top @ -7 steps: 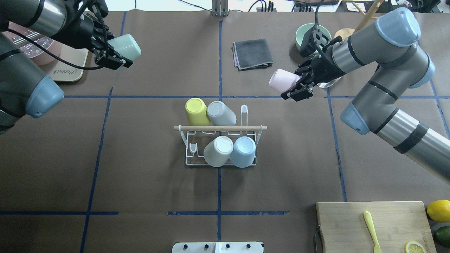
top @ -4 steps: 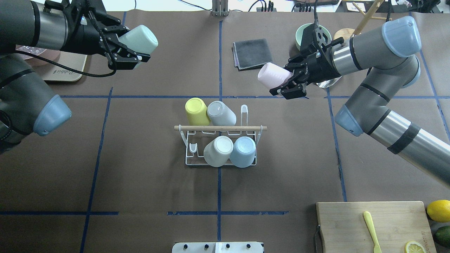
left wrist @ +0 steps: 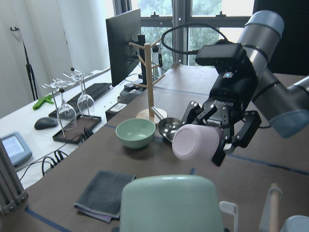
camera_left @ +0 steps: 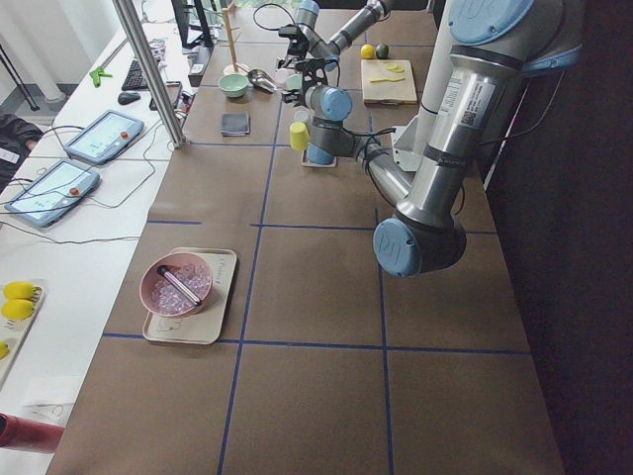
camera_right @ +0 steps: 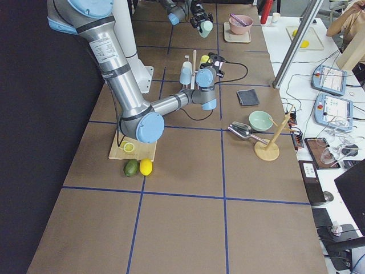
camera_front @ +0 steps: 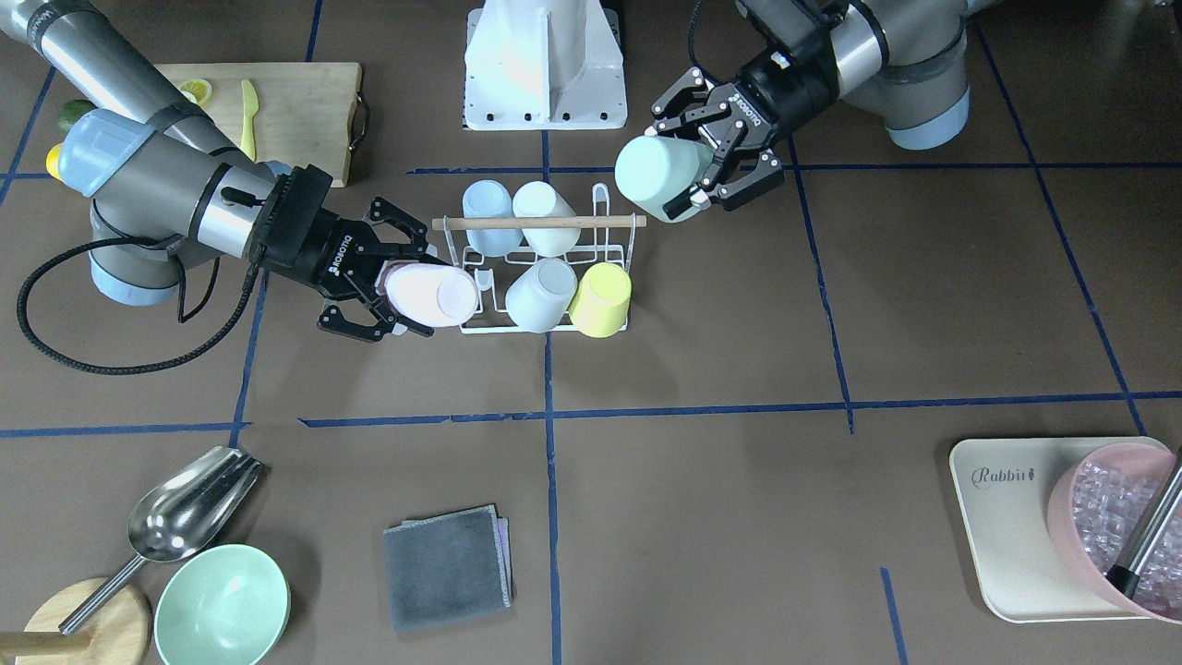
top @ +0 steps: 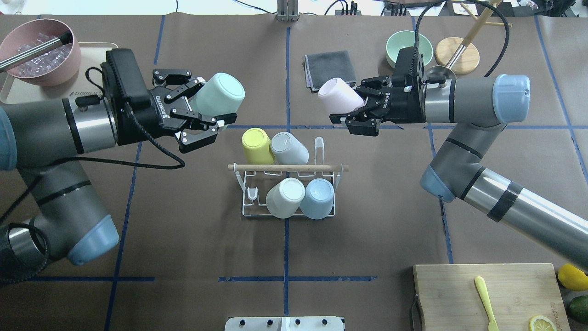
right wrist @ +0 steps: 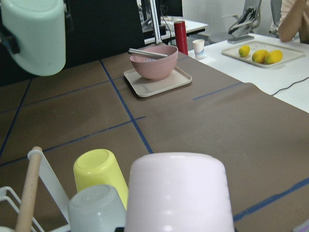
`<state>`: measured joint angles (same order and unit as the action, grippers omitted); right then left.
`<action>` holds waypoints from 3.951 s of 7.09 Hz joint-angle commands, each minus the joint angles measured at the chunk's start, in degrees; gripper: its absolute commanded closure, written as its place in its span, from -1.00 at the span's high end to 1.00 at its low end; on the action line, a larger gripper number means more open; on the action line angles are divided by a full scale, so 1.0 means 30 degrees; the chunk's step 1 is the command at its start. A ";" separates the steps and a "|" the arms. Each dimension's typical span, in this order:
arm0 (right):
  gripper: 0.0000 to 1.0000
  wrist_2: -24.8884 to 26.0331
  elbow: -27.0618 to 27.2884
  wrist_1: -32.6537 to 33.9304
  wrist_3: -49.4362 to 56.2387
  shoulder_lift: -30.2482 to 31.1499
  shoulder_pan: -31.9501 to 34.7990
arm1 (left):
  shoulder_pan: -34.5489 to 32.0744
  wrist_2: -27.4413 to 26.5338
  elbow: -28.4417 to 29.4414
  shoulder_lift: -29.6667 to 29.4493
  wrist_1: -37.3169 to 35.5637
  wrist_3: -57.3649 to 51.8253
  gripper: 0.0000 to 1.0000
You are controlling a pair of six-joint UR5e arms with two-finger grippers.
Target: Place cup on cup holder
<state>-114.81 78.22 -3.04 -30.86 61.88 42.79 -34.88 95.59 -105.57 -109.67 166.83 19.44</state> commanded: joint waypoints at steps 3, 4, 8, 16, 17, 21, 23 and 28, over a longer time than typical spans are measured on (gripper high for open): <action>-0.94 0.3432 0.0029 -0.1478 0.0933 -0.0060 -0.2366 | 0.5350 -0.5930 0.1082 0.0725 0.6924 -0.2475 -0.92; -0.93 0.3552 0.0030 -0.1768 0.0970 0.0084 -0.2484 | 0.5501 -0.6052 0.2133 0.0495 0.7547 -0.3016 -0.91; -0.90 0.4549 0.0030 -0.1830 0.1438 0.0056 -0.3071 | 0.5591 -0.6054 0.4071 -0.0413 0.7759 -0.3812 -0.90; -0.73 0.4608 -0.0058 -0.1800 0.1762 0.0203 -0.3394 | 0.5766 -0.6054 0.6010 -0.0708 0.7905 -0.3812 -0.82; -0.71 0.4637 -0.0058 -0.1800 0.1733 0.0203 -0.3365 | 0.5766 -0.6054 0.6010 -0.0679 0.7905 -0.3812 -0.69; -0.58 0.4667 -0.0087 -0.1800 0.1674 0.0203 -0.3335 | 0.5796 -0.6083 0.6010 -0.0415 0.8897 -0.3842 1.00; -0.33 0.4667 -0.0116 -0.1800 0.1674 0.0378 -0.3335 | 0.5796 -0.6083 0.6010 -0.0327 0.8989 -0.3842 1.00; 1.00 0.4638 0.0028 -0.1829 0.1384 0.0408 -0.3277 | 0.3281 -0.6288 0.5132 -0.0327 0.7766 -0.3549 1.00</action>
<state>-100.83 77.93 -8.50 -26.13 63.17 32.83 -22.79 76.73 -89.74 -110.69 192.21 8.51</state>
